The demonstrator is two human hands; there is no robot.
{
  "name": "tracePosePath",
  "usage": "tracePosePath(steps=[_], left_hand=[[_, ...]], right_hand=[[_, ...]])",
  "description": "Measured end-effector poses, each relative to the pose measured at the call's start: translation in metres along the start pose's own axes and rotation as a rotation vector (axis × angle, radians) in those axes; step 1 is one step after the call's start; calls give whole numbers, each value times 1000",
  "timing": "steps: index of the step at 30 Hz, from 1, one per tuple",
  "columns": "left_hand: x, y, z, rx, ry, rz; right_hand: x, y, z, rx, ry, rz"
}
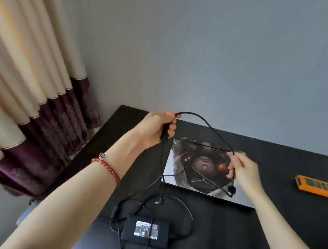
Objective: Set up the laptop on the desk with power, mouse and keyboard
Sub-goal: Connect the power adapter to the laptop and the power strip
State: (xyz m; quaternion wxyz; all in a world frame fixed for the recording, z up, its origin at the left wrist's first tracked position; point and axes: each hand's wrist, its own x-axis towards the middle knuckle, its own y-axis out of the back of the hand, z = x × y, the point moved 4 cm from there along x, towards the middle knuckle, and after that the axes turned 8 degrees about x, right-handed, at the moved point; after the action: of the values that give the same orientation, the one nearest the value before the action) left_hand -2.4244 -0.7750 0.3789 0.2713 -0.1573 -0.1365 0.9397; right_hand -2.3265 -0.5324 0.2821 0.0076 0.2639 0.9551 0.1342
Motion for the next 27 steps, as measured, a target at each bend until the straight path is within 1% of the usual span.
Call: tracePosePath(steps=[4, 7, 9, 10, 11, 12, 14, 15, 16, 17, 18, 20, 21, 22, 24, 26, 27], left_hand=[[34, -42, -65, -187, 213, -26], [52, -73, -101, -289, 319, -37], [60, -87, -117, -320, 383, -19], [64, -91, -122, -346, 404, -3], [69, -94, -126, -375, 420, 9], [72, -94, -128, -406, 428, 23], [81, -91, -130, -460, 437, 51], [86, -88, -129, -483, 439, 70], [89, -84, -128, -498, 444, 85], [93, -80, -126, -510, 447, 97], [98, -75, -124, -527, 448, 106], [104, -63, -118, -540, 421, 151], [107, -55, -116, -508, 401, 175], [109, -47, -115, -442, 376, 197], [109, -33, -116, -226, 332, 217], [109, -23, -120, -18, 299, 249], [108, -20, -122, 52, 278, 270]], right_hand=[[-22, 45, 55, -13, -208, 8], [-35, 69, 78, -114, -321, 41], [-41, 71, 76, -152, -279, 34], [-44, 66, 71, -128, -236, -3], [-48, 57, 64, -74, -205, -78], [-52, 44, 57, -10, -196, -193], [-60, 11, 49, 91, -284, -471], [-63, -5, 48, 98, -328, -578], [-64, -18, 47, 73, -338, -627], [-62, -27, 49, 14, -320, -613], [-57, -31, 49, -60, -296, -554], [-46, -23, 52, -219, -254, -393], [-40, -15, 56, -329, -222, -312], [-35, -5, 60, -460, -178, -234], [-26, 14, 63, -736, -122, -71], [-16, 33, 65, -942, -187, 69], [-12, 43, 69, -1000, -257, 99]])
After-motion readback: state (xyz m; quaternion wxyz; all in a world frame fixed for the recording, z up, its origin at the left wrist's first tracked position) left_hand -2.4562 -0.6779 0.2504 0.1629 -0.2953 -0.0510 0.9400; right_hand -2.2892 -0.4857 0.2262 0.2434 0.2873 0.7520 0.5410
